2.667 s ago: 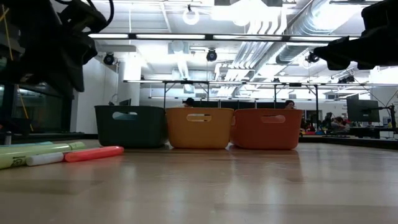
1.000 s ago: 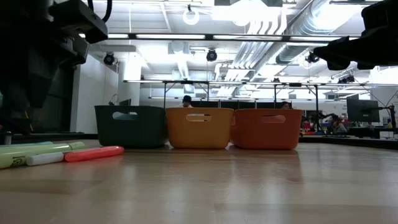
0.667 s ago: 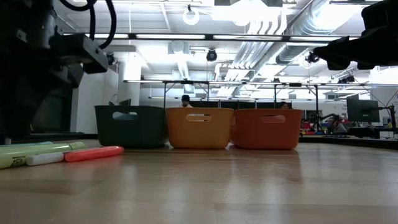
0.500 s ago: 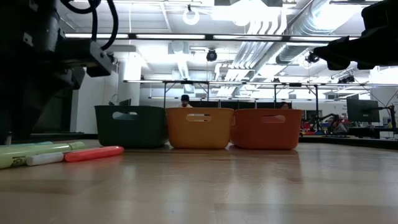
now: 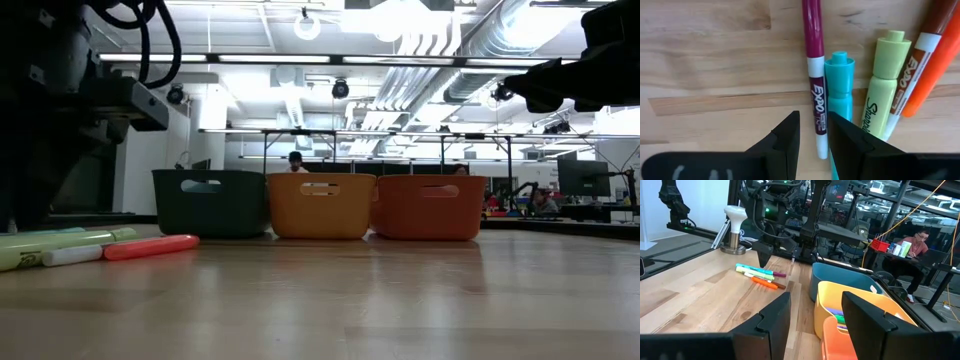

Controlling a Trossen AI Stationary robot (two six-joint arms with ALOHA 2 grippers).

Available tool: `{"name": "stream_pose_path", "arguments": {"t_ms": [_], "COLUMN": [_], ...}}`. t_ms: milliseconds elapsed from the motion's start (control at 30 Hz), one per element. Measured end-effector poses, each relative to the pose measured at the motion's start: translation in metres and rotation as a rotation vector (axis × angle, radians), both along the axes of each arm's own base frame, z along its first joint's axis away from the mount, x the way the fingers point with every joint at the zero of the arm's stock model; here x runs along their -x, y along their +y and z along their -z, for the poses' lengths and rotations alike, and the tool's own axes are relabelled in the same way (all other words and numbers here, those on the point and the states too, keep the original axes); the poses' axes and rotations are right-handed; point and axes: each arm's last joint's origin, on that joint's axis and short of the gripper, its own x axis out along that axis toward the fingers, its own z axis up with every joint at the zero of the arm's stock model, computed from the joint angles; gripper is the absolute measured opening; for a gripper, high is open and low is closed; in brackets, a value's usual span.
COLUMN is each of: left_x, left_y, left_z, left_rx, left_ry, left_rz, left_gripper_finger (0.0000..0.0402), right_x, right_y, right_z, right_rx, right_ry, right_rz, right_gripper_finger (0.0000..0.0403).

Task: Pick & Place Markers
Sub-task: Put the dark red marker pen into the blue bin

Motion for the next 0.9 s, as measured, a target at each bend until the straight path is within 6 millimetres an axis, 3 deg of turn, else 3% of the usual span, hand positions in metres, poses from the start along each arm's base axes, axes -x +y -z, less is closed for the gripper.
{"name": "stream_pose_path", "arguments": {"t_ms": [367,900], "left_x": [-0.008,-0.01], "left_y": [-0.005,-0.006], "left_z": [0.017,0.022], "left_rx": [-0.007,0.008], "left_ry": [0.008,0.023], "left_rz": [0.015,0.065], "left_gripper_finger": [0.0094,0.0078], "right_x": [0.0,0.0], "right_y": [0.0,0.0], "right_z": [0.0,0.0], "right_rx": [0.0,0.0], "right_ry": [0.0,0.0], "right_rz": [0.0,0.001], "right_gripper_finger": [0.0167,0.0167]}}
